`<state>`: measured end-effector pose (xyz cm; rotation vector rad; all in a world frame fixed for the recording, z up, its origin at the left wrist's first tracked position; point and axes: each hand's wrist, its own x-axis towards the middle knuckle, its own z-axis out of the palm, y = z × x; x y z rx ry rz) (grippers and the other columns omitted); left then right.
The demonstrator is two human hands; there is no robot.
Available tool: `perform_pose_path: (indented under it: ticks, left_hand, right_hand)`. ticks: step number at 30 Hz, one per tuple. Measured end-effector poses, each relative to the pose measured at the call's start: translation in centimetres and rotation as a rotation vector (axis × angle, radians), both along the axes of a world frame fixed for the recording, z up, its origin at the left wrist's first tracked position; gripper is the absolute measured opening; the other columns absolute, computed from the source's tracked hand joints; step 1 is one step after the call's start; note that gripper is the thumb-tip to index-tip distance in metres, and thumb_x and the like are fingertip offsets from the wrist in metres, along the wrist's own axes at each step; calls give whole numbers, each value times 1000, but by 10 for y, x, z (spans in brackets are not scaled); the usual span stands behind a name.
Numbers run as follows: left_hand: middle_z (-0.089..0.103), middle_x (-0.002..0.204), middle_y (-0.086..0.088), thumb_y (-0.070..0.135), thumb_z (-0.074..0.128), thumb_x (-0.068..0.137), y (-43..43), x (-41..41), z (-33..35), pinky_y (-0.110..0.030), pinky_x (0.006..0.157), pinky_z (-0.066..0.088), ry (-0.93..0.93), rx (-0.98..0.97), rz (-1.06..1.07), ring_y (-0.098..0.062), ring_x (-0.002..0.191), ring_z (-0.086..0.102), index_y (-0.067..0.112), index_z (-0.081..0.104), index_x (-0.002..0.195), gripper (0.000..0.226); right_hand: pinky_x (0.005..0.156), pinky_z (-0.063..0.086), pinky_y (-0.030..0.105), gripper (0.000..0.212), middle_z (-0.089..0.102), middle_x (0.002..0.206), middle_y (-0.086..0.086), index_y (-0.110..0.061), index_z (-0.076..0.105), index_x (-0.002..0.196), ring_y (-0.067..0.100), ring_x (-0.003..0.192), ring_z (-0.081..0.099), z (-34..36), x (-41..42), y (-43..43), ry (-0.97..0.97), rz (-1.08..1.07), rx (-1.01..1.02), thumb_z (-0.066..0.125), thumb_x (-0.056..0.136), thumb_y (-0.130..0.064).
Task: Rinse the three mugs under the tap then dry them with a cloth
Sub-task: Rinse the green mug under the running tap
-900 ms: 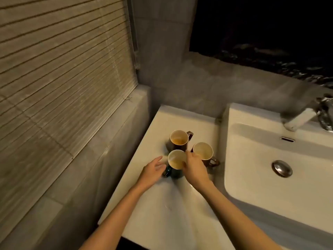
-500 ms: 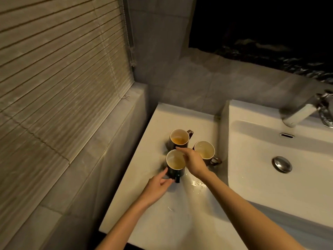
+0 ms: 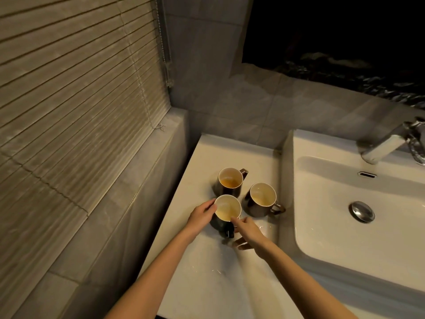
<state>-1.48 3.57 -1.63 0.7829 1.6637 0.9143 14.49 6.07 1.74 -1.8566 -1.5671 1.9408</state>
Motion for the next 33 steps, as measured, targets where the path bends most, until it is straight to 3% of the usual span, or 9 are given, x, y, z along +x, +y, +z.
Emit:
perform_pose_path:
  ticks: [4, 7, 14, 17, 20, 23, 26, 29, 33]
  left_hand:
    - [59, 129, 2, 26, 54, 95, -1, 1, -3, -33, 103, 44, -51, 7, 59, -15, 119, 53, 19, 55, 133, 39]
    - [61, 123, 1, 23, 58, 93, -6, 1, -4, -29, 94, 48, -83, 5, 68, -16, 115, 55, 19, 57, 130, 37]
    - [64, 115, -3, 29, 73, 81, -28, 7, 5, -40, 88, 56, -204, 43, 113, -20, 110, 60, 22, 66, 111, 32]
    - [62, 115, -7, 34, 78, 72, -30, 19, 30, -43, 83, 57, -290, 101, 116, -23, 108, 61, 19, 63, 110, 44]
    - [62, 117, -12, 34, 77, 66, -22, 39, 59, -48, 86, 55, -386, 162, 80, -28, 109, 62, 19, 60, 114, 52]
    - [64, 115, -8, 27, 70, 75, -4, 69, 85, -41, 83, 56, -465, 184, 39, -29, 106, 63, 25, 56, 119, 46]
    - [65, 114, 0, 29, 67, 75, 13, 107, 108, -34, 71, 57, -546, 191, -28, -23, 94, 67, 32, 53, 121, 48]
    - [61, 118, 2, 32, 68, 73, 32, 150, 121, -43, 83, 56, -539, 175, -85, -25, 104, 64, 35, 50, 127, 57]
    - [53, 121, -5, 28, 67, 79, 55, 213, 125, -45, 77, 58, -577, 164, -46, -31, 113, 54, 32, 51, 123, 46]
  right_hand:
    - [52, 52, 21, 25, 64, 76, 9, -8, 40, 114, 15, 56, 59, 1, -9, 1, 152, -145, -148, 35, 102, -28]
    - [53, 50, 20, 34, 49, 80, 7, -10, 26, 123, 13, 65, 55, 0, -11, -5, 113, -131, -133, 30, 103, -37]
    - [73, 50, 28, 33, 48, 110, 5, -13, 36, 122, 15, 89, 52, 15, 16, -11, 68, -70, 54, 30, 103, -40]
    - [79, 52, 33, 25, 53, 101, 5, -14, 41, 106, 14, 83, 53, 36, 36, -7, 66, -48, 176, 32, 103, -36]
    - [68, 46, 25, 23, 57, 91, 6, -15, 46, 99, 14, 77, 53, 58, 60, -2, 153, -70, 311, 36, 101, -36]
    - [63, 41, 24, 20, 50, 76, -1, -20, 41, 83, 12, 69, 47, 79, 91, 9, 186, -112, 454, 40, 100, -31]
    - [65, 43, 26, 21, 52, 78, 0, -19, 40, 84, 13, 70, 48, 98, 129, 21, 195, -108, 534, 39, 100, -31]
    - [67, 45, 26, 22, 55, 79, -1, -18, 39, 87, 13, 72, 51, 113, 173, 29, 214, -102, 592, 38, 101, -35]
    - [73, 53, 30, 21, 64, 89, 0, -15, 43, 101, 11, 79, 60, 127, 241, 41, 229, -55, 621, 43, 99, -37]
